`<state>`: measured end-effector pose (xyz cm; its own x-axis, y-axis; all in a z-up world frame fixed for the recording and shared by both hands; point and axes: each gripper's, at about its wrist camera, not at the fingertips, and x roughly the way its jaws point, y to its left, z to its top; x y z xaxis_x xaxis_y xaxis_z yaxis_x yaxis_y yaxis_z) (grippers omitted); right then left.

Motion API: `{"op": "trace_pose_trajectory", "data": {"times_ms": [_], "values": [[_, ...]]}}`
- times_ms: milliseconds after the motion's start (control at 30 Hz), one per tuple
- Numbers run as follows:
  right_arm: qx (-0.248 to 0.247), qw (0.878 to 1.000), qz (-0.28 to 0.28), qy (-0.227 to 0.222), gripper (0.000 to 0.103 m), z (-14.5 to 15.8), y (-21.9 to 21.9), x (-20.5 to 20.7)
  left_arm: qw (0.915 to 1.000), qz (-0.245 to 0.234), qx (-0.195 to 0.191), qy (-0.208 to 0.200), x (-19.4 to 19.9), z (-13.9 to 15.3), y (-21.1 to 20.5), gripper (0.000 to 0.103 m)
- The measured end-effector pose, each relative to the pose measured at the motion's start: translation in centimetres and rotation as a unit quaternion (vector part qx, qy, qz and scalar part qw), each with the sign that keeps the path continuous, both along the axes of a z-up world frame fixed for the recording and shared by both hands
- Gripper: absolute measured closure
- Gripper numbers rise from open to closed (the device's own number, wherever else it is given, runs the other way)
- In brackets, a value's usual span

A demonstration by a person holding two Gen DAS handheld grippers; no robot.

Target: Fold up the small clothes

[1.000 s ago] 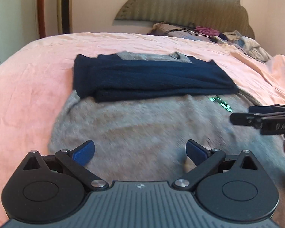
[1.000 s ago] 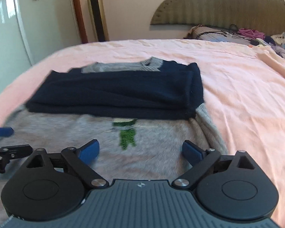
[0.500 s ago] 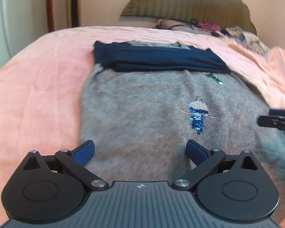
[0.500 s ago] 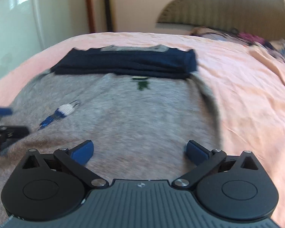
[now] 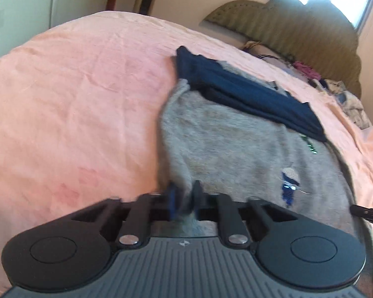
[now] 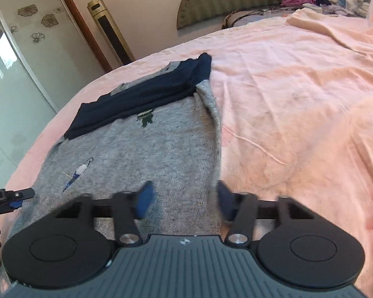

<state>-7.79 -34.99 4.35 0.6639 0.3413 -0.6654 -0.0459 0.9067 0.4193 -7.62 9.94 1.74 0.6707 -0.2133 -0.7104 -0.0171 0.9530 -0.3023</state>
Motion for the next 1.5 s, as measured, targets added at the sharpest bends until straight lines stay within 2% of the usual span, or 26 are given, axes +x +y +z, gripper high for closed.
{"op": "trace_pose_trajectory", "data": {"times_ms": [67, 167, 233, 300, 367, 433, 500, 567, 667, 733, 767, 800, 833, 967, 1067, 1100, 1133, 1167, 1233, 1267, 1300, 1333, 1367, 1433, 1467, 1500], "values": [[0.011, 1.0, 0.006, 0.003, 0.09, -0.1, -0.4, 0.2, 0.9999, -0.001, 0.011, -0.004, -0.1, 0.6, 0.2, 0.098], [0.017, 1.0, 0.003, -0.01, 0.092, 1.0, -1.0, -0.5, 0.9977, -0.012, 0.045, -0.048, -1.2, 2.7, 0.8, 0.098], [0.019, 1.0, -0.01, -0.013, 0.093, 1.2, -2.3, -1.0, 0.9972, -0.016, 0.055, -0.047, -1.1, 2.8, 1.6, 0.098], [0.015, 1.0, -0.021, 0.004, 0.096, 0.2, -3.0, -0.9, 0.9966, -0.031, 0.07, -0.029, -0.8, 1.7, 1.5, 0.098], [0.038, 0.999, -0.029, 0.005, 0.096, -0.6, -3.4, -1.0, 0.9977, -0.039, 0.055, -0.003, -1.0, 0.6, 1.5, 0.096], [0.068, 0.997, -0.038, 0.016, 0.088, -0.6, -3.9, -1.3, 0.9982, -0.043, 0.041, -0.01, -2.4, 0.6, 1.7, 0.093], [0.092, 0.995, -0.028, 0.019, 0.065, -0.2, -4.2, -2.2, 0.999, -0.045, 0.0, 0.0, -3.8, 0.4, 2.8, 0.078], [0.115, 0.993, -0.01, 0.029, 0.053, 0.1, -4.3, -3.3, 0.9981, -0.04, -0.047, 0.005, -5.2, 0.3, 4.0, 0.069], [0.152, 0.986, 0.021, 0.059, 0.052, -0.1, -3.6, -4.5, 0.9955, -0.029, -0.089, 0.011, -6.6, 0.0, 4.5, 0.065], [0.144, 0.987, 0.046, 0.063, 0.052, -0.1, -2.2, -4.7, 0.9959, -0.031, -0.084, 0.012, -6.7, 0.1, 3.9, 0.067], [0.13, 0.988, 0.051, 0.061, 0.058, 0.0, -1.6, -4.6, 0.9969, -0.027, -0.072, 0.013, -6.6, 0.2, 3.6, 0.081], [0.123, 0.989, 0.052, 0.064, 0.084, 0.1, -1.3, -4.4, 0.9973, -0.025, -0.065, 0.023, -6.3, 0.2, 3.5, 0.098], [0.117, 0.989, 0.055, 0.075, 0.09, -0.1, -1.3, -4.1, 0.9971, -0.026, -0.065, 0.03, -6.1, 0.3, 3.6, 0.098], [0.095, 0.992, 0.047, 0.072, 0.093, 0.4, -3.0, -5.0, 0.9986, -0.042, -0.031, 0.009, -7.1, 2.0, 4.2, 0.098], [0.089, 0.993, 0.025, 0.077, 0.095, 0.1, -4.6, -5.8, 0.9982, -0.05, -0.014, 0.031, -7.1, 0.7, 4.4, 0.097], [0.101, 0.992, 0.023, 0.077, 0.095, -0.2, -4.9, -5.9, 0.9981, -0.051, -0.018, 0.031, -7.3, 0.4, 4.5, 0.096], [0.11, 0.991, 0.016, 0.078, 0.095, -0.3, -5.1, -5.9, 0.9979, -0.053, -0.025, 0.027, -7.7, 0.4, 4.6, 0.094], [0.116, 0.99, 0.012, 0.083, 0.094, -0.3, -5.1, -6.0, 0.9972, -0.058, -0.036, 0.032, -8.1, 0.5, 4.8, 0.086], [0.134, 0.987, 0.022, 0.088, 0.078, 0.0, -5.2, -6.7, 0.9936, -0.072, -0.078, 0.039, -9.2, 0.6, 5.4, 0.065], [0.142, 0.986, 0.034, 0.086, 0.061, 0.2, -5.1, -7.3, 0.9899, -0.082, -0.108, 0.043, -9.9, 0.4, 5.8, 0.044], [0.148, 0.984, 0.046, 0.087, 0.048, 0.5, -5.0, -7.9, 0.9856, -0.089, -0.138, 0.043, -10.7, 0.2, 5.9, 0.029], [0.155, 0.982, 0.061, 0.091, 0.045, 0.7, -4.7, -8.6, 0.9817, -0.091, -0.161, 0.044, -11.4, 0.0, 5.9, 0.026], [0.162, 0.979, 0.074, 0.099, 0.045, 0.6, -4.4, -9.1, 0.9784, -0.095, -0.177, 0.048, -11.7, -0.3, 5.5, 0.026], [0.167, 0.976, 0.089, 0.104, 0.047, 0.2, -3.3, -9.9, 0.9796, -0.086, -0.177, 0.04, -12.1, -0.5, 4.4, 0.029], [0.164, 0.976, 0.096, 0.105, 0.059, 0.2, -2.8, -10.0, 0.9806, -0.086, -0.17, 0.044, -11.8, -0.5, 3.9, 0.054], [0.159, 0.975, 0.106, 0.115, 0.092, 0.0, -2.2, -9.8, 0.9804, -0.088, -0.164, 0.066, -11.3, -0.7, 3.6, 0.096]]}}
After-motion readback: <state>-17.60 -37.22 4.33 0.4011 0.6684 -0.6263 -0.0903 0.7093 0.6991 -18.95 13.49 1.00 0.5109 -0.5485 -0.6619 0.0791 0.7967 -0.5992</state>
